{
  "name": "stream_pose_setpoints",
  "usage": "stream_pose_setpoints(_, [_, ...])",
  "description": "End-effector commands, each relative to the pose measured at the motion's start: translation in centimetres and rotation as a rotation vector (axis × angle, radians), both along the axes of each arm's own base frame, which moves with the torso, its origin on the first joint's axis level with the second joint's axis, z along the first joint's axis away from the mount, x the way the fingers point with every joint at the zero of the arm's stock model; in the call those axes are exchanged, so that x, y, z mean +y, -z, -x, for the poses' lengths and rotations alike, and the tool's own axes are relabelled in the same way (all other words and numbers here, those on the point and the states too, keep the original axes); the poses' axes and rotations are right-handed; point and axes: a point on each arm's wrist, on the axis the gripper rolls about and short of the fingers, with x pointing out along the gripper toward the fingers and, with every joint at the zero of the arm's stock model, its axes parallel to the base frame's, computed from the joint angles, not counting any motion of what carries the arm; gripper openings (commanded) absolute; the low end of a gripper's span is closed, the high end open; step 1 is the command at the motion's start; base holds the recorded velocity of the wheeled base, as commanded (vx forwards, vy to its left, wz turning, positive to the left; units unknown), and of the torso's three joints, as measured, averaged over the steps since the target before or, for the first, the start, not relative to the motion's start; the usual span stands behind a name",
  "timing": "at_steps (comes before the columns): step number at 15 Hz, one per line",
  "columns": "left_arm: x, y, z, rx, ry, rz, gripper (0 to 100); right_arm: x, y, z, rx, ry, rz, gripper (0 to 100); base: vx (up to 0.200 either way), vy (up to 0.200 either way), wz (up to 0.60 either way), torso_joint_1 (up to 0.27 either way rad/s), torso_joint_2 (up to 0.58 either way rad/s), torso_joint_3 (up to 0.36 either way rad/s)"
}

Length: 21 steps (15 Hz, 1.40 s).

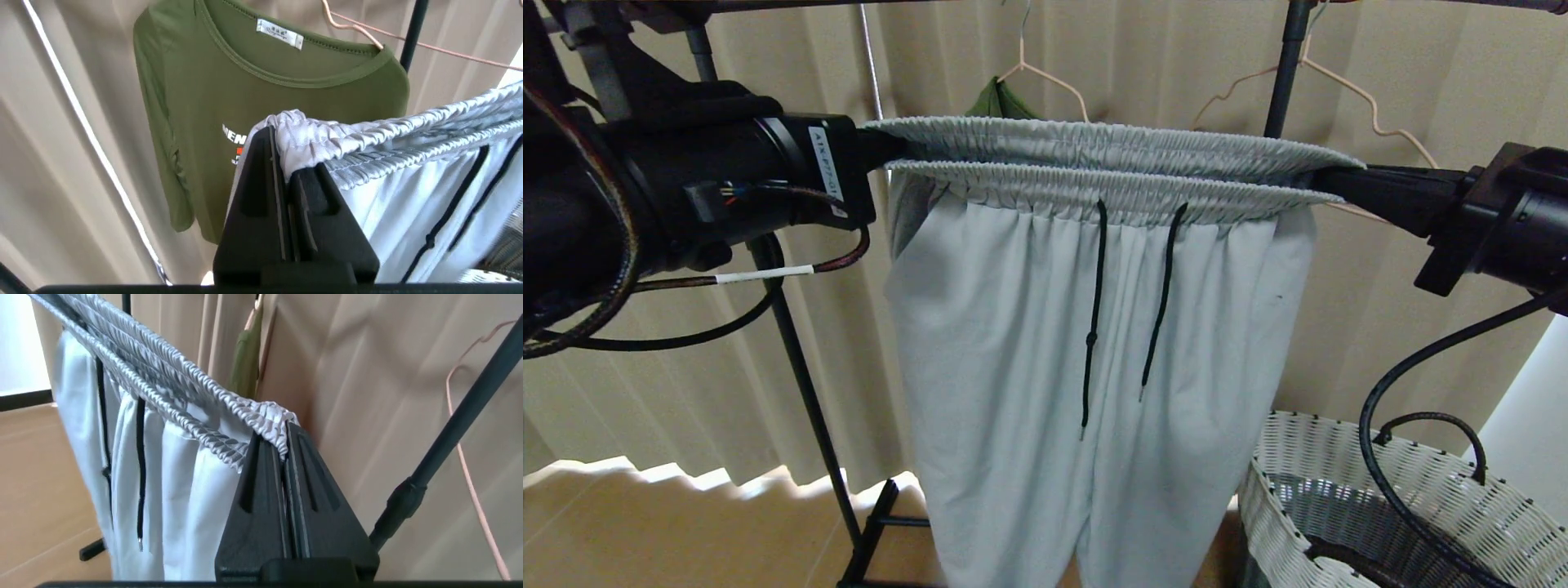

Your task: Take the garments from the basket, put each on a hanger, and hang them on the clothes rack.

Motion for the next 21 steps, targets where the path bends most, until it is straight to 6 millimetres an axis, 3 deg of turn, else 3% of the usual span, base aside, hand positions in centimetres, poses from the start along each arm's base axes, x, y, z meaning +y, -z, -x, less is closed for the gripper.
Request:
stream_pose_setpoints(1, [0.4, 0.0, 0.8, -0.006, 0.003, 0.001, 0, 0.2, 0.5, -0.5, 0.010, 0.000, 0.004, 0, 0.000, 0.000, 0.00, 0.000, 0.00, 0.000])
stream_pose_setpoints(15, [0.9, 1.1, 1.5, 0.017, 0.003, -0.021, 0, 0.3, 1.1, -0.7, 0.032, 0.001, 0.017, 0, 0.000, 0.000, 0.00, 0.000, 0.00, 0.000])
stream_pose_setpoints(16, [0.9, 1.1, 1.5, 0.017, 0.003, -0.023, 0, 0.3, 1.1, -0.7, 0.033, 0.001, 0.017, 100, 0.000, 0.000, 0.00, 0.000, 0.00, 0.000])
stream_pose_setpoints(21, [1.2, 2.5, 1.5, 0.039, -0.013, -0.085, 0, 0.3, 2.0, -0.4, 0.057, -0.014, 0.020, 100, 0.000, 0.000, 0.00, 0.000, 0.00, 0.000])
